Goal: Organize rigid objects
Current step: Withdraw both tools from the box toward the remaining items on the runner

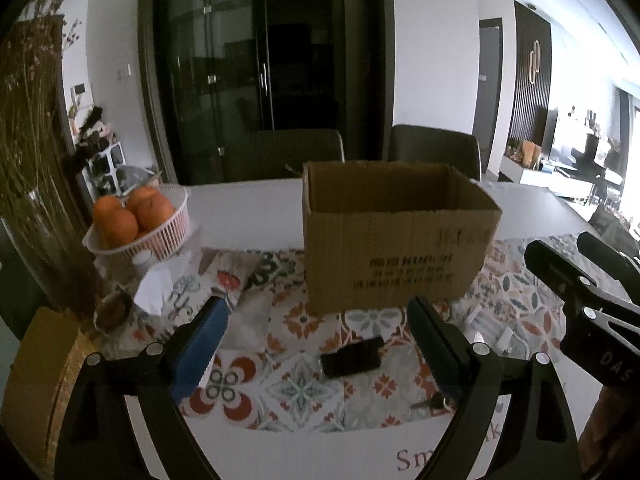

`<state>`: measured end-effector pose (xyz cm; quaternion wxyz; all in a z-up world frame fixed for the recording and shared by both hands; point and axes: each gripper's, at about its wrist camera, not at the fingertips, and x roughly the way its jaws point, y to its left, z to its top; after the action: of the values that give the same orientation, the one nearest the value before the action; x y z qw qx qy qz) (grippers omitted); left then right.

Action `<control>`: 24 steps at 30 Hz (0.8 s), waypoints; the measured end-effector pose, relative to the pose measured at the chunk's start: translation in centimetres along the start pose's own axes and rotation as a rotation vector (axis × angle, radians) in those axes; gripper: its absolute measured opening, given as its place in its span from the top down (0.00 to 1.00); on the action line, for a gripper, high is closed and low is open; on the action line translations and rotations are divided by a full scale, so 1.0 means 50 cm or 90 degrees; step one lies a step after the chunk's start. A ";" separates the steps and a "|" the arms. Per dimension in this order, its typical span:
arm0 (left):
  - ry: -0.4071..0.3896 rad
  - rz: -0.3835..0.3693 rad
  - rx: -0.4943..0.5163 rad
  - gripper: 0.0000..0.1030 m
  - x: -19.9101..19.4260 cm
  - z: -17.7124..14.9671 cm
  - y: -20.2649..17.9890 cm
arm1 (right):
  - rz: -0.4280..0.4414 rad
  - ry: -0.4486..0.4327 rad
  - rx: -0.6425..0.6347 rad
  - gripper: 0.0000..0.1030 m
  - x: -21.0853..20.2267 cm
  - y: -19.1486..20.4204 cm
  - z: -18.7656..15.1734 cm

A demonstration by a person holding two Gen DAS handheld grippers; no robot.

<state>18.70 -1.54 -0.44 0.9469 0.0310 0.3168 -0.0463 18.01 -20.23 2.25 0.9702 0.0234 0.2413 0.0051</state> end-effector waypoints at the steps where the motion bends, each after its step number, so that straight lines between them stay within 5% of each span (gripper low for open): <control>1: 0.004 0.000 0.000 0.11 0.003 -0.005 0.000 | -0.003 0.002 -0.002 0.18 0.000 0.000 -0.007; 24: 0.106 -0.026 0.007 0.11 0.085 -0.096 -0.020 | -0.018 0.139 0.039 0.18 0.061 -0.032 -0.125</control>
<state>19.10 -2.41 -6.86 0.9160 0.0336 0.3945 -0.0644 17.75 -21.48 -4.77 0.9370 0.0491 0.3457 -0.0133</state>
